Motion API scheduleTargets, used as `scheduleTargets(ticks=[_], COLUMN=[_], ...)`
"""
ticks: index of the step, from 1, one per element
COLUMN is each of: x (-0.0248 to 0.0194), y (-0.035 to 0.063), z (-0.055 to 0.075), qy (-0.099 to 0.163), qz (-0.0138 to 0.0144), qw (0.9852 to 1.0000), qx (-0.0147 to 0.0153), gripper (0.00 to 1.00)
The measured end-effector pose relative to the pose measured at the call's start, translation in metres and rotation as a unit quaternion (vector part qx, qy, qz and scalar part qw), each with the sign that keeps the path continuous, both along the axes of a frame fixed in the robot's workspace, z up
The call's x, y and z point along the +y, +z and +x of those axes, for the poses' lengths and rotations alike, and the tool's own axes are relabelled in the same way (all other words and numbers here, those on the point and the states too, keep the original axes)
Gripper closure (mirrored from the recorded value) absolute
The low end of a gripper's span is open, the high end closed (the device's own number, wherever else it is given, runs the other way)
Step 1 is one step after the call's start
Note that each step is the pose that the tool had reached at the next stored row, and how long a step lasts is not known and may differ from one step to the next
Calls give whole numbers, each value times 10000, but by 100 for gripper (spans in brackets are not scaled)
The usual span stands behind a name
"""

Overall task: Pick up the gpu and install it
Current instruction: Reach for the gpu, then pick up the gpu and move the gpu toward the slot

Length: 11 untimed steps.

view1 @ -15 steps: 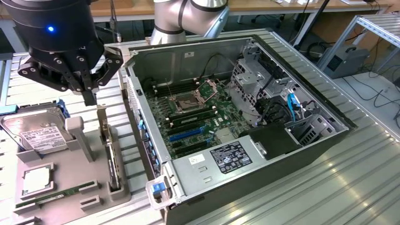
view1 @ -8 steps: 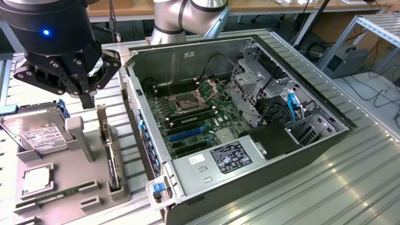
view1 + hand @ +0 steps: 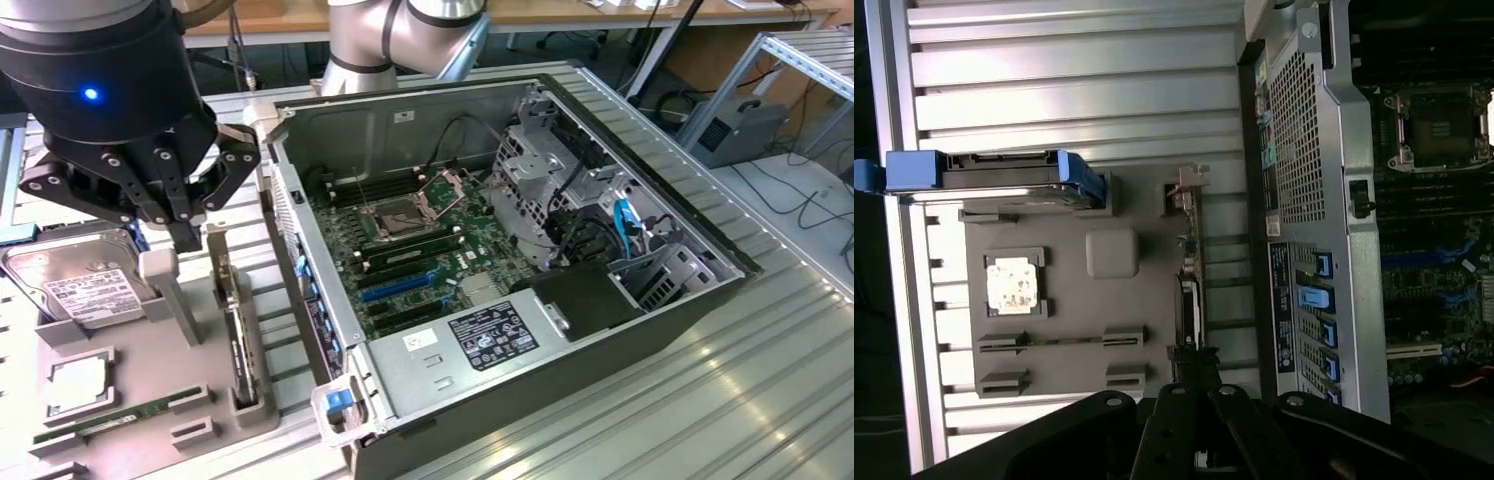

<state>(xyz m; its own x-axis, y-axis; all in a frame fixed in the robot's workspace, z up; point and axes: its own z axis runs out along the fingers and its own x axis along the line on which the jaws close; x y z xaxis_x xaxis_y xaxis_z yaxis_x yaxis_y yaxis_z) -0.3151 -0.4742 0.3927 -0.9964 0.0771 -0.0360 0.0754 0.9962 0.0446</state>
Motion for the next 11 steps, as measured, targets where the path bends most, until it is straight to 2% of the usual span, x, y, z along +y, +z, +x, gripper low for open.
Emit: scheduleTargets(ticks=[3,4,5,11], x=[-2,-47,-55,-55], y=[0,0,0,0], z=[49,63,63,63], qy=[0,0,0,0], qz=[0,0,0,0], qw=[10000,10000,10000,10000], qx=[0,0,0,0], gripper=[89,89,89,89])
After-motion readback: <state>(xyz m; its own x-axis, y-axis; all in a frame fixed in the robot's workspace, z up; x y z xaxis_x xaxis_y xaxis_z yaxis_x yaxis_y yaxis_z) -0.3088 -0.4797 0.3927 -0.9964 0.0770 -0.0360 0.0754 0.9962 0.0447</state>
